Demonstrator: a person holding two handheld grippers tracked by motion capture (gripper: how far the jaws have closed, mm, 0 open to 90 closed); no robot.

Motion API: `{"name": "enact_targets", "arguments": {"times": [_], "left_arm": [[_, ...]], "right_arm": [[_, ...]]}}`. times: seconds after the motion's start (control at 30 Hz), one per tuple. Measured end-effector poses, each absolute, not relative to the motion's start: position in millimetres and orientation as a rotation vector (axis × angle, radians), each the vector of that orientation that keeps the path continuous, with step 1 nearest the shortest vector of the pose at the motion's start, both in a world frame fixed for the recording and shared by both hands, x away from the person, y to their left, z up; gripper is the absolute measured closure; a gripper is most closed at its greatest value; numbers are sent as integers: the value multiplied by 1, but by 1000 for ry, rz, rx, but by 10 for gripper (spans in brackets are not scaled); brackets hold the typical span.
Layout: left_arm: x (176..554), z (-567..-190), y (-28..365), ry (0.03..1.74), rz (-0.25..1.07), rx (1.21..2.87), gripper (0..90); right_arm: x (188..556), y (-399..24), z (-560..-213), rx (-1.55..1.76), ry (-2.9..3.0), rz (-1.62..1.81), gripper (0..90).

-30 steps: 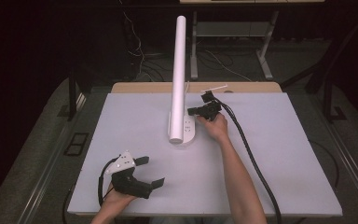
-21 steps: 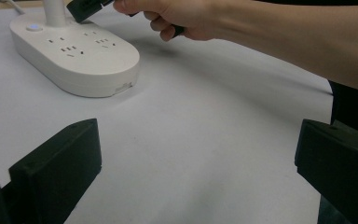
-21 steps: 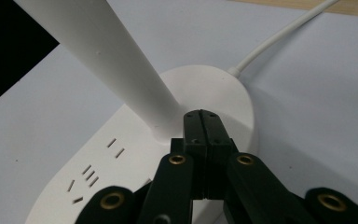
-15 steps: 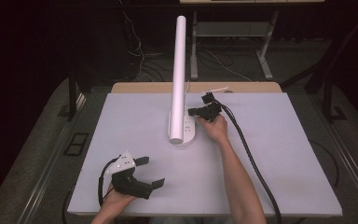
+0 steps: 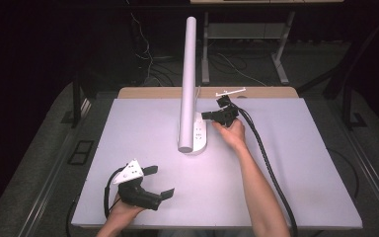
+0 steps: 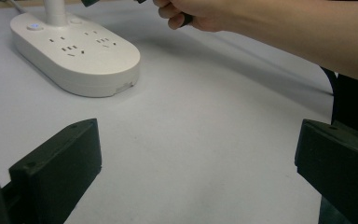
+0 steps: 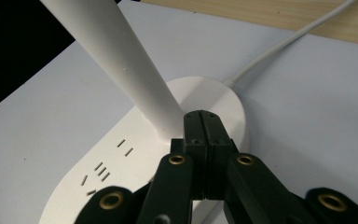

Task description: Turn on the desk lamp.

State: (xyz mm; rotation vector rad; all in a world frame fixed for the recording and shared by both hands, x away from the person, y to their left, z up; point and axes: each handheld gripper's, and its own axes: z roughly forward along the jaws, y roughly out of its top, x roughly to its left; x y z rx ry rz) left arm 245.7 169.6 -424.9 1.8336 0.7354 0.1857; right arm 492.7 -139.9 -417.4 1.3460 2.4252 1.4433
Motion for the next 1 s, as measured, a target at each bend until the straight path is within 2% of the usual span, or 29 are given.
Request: {"name": "enact_targets", "arguments": {"times": [0.77, 0.83, 0.9, 1.0], "left_arm": [[246, -426, 168, 733, 182, 1844, 0], [246, -426, 168, 734, 182, 1843, 0], [246, -426, 168, 734, 183, 1844, 0], [246, -426, 168, 734, 184, 1845, 0]], "right_arm": [[456, -167, -388, 1220, 2458, 1463, 894], [450, -172, -384, 1213, 2455, 1467, 873], [441, -180, -379, 1221, 2443, 1454, 742], [431, -190, -374, 1231, 2428, 1459, 617]]}}
